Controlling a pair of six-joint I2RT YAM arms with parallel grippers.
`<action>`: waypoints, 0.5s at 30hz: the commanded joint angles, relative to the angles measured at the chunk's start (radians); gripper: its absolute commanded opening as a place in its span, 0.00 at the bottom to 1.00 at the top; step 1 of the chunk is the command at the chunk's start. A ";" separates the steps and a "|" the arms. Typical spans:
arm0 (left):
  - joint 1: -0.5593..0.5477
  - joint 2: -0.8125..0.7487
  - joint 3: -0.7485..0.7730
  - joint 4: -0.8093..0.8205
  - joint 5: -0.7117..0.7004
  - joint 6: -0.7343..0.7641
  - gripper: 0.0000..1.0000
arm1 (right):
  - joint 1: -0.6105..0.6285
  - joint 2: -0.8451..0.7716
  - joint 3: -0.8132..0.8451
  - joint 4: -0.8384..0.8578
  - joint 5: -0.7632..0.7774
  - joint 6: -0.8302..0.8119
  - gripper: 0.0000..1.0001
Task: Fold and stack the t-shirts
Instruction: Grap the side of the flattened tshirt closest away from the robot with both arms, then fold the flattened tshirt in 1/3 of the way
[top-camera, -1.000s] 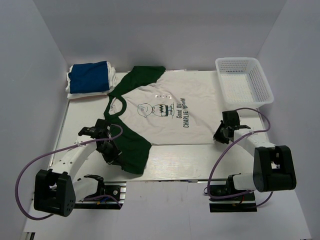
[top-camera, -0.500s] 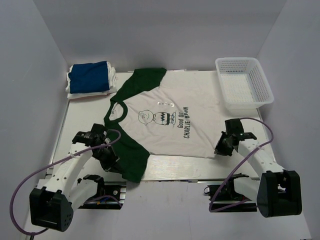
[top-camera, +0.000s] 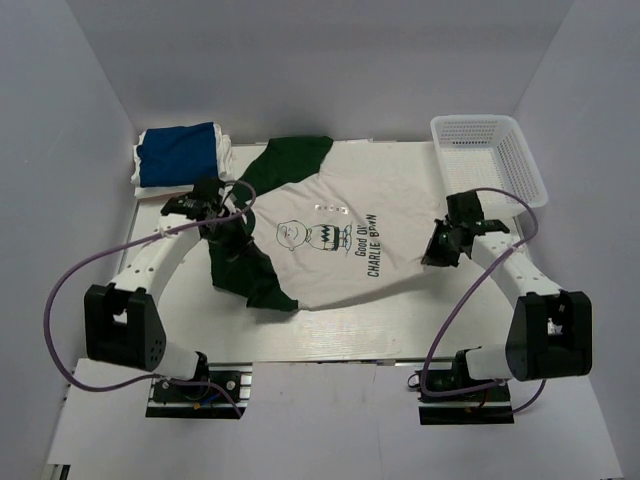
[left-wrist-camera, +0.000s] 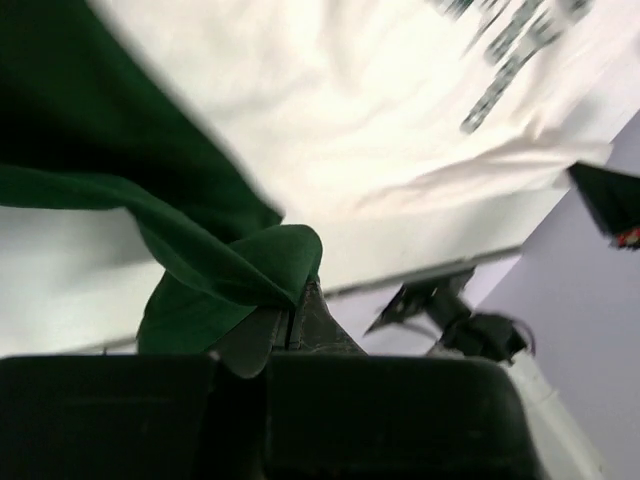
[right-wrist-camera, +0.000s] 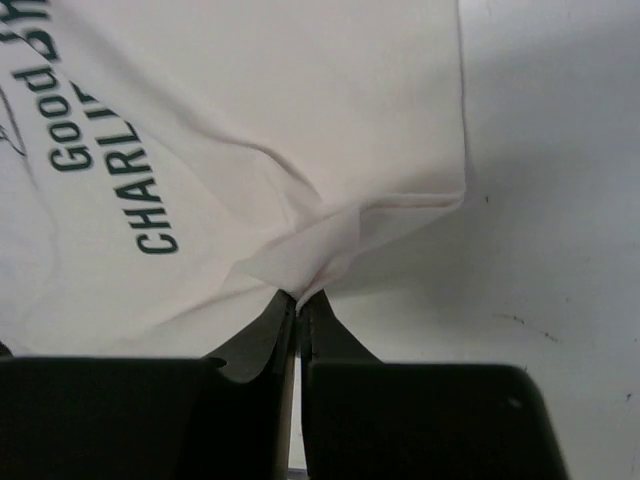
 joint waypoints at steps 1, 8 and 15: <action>0.006 0.055 0.123 0.111 -0.046 0.016 0.00 | 0.000 0.044 0.101 0.021 -0.010 -0.030 0.00; 0.049 0.157 0.305 0.171 -0.144 -0.004 0.00 | -0.003 0.121 0.232 0.035 0.033 -0.025 0.00; 0.090 0.322 0.489 0.179 -0.135 0.005 0.00 | -0.006 0.207 0.342 0.018 0.099 -0.031 0.00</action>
